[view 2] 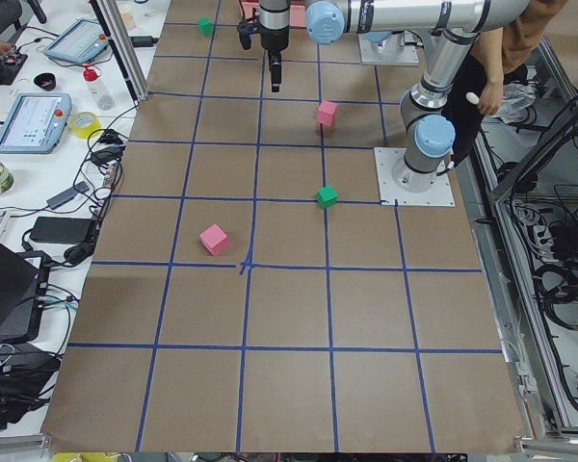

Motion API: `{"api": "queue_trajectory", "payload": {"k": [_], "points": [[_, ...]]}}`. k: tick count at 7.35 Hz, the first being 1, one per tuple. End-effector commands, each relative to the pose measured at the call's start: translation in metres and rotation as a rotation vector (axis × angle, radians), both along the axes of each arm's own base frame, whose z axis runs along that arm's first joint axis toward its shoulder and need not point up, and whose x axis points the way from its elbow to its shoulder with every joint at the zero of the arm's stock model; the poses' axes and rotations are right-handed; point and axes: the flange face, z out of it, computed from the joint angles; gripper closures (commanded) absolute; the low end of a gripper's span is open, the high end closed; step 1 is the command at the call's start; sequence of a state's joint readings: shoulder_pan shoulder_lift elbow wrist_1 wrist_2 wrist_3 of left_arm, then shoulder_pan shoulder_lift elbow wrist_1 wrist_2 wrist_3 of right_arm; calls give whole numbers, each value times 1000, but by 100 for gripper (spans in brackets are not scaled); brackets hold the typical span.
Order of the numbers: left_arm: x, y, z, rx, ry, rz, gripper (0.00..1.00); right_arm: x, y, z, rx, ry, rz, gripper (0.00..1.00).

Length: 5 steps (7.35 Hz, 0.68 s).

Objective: Align button upright
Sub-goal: 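Lower the right gripper into the bin and grasp the button switch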

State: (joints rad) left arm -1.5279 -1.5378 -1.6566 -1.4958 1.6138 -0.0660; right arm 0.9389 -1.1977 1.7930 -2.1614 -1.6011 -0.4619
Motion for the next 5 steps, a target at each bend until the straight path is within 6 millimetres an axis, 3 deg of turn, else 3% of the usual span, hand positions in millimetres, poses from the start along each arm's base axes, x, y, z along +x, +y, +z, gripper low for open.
{"api": "queue_trajectory", "payload": {"k": [1,5], "points": [[0,1,1,-2,0,0,0,-4,-2,-8,-7,0,33,0],[0,1,1,-2,0,0,0,-2,-1,-27,-20,-9,82,4]]}}
